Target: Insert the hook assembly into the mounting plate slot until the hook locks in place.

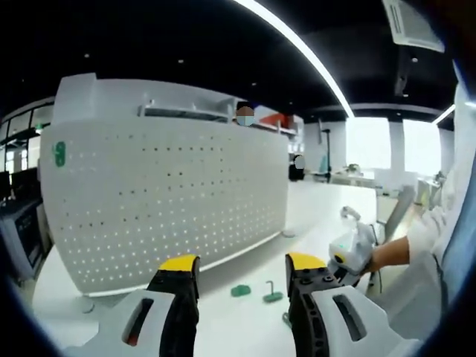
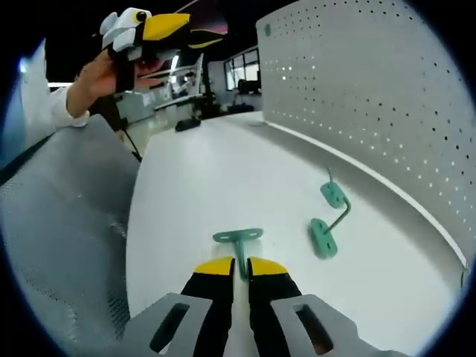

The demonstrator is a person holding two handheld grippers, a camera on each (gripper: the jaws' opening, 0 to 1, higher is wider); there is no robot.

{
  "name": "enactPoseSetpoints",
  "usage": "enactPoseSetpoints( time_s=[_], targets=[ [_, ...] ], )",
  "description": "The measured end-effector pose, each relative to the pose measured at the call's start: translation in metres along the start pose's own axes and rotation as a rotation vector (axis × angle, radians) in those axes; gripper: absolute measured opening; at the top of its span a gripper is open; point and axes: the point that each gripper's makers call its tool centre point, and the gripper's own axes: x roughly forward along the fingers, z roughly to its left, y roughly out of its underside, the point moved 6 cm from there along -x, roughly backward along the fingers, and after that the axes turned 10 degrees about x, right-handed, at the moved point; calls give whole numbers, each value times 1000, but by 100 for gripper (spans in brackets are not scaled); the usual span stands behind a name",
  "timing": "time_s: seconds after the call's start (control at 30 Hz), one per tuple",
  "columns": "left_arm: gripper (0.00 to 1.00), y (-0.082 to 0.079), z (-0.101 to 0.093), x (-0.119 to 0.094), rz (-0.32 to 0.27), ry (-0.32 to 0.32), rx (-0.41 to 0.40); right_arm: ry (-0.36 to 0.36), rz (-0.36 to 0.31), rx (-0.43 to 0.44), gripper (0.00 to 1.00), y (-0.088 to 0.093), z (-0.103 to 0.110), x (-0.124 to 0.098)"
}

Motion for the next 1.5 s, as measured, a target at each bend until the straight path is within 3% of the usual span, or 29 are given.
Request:
enactPoseSetpoints(
  time_s=[0.67, 1.5],
  targets=[
    [47, 3, -7, 1, 6, 29, 3, 7, 17, -17, 1, 0, 0, 3],
    [46, 26, -44, 20, 103, 170, 72, 62, 9, -49, 1, -25, -2, -9]
  ],
)
